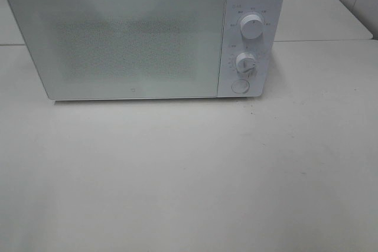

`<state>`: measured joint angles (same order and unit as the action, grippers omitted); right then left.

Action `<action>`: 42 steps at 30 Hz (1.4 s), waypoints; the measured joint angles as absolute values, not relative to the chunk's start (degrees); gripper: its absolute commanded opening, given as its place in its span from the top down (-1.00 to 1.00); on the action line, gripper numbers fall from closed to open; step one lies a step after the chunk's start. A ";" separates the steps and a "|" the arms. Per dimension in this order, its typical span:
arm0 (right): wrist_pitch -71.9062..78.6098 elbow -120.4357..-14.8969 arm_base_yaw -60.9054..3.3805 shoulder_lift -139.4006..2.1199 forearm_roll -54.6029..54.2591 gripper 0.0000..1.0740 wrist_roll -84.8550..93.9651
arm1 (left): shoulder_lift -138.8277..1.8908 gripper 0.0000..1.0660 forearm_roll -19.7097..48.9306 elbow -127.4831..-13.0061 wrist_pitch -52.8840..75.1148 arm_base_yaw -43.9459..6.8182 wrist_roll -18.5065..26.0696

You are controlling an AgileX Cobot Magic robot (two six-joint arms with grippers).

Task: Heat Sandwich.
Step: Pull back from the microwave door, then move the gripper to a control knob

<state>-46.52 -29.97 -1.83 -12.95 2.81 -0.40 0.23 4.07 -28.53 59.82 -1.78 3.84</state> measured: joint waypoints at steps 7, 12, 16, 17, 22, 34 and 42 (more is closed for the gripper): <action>-37.47 -29.97 -1.83 -21.54 2.81 -0.42 -0.40 | 0.23 -0.90 4.07 -28.53 59.82 -1.78 3.84; -31.51 -29.97 -1.83 -27.79 2.81 -0.42 -0.40 | 0.23 -0.90 4.07 -28.53 59.82 -1.78 3.84; -26.59 -29.97 -1.83 -33.35 2.81 -0.42 -0.40 | 0.23 -0.90 4.07 -28.53 59.82 -1.78 3.84; -24.12 -29.97 -1.83 -35.70 2.81 -0.42 -0.40 | 0.23 -0.90 4.07 -28.53 59.82 -1.78 3.84; -17.25 -29.97 -1.83 -41.48 2.64 -0.42 -0.40 | 0.23 -0.90 4.07 -28.53 59.82 -1.78 3.84; -2.46 -29.97 -1.83 -53.97 2.64 -0.42 -0.40 | 0.23 -0.90 4.07 -28.53 59.82 -1.78 3.84; 11.63 -26.93 -1.83 -61.88 2.06 -0.42 -0.40 | 0.23 -0.90 4.07 -28.53 59.82 -1.78 3.84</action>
<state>11.63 -26.93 -1.83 -61.88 2.06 -0.40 0.23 4.07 -28.53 59.82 -1.78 3.84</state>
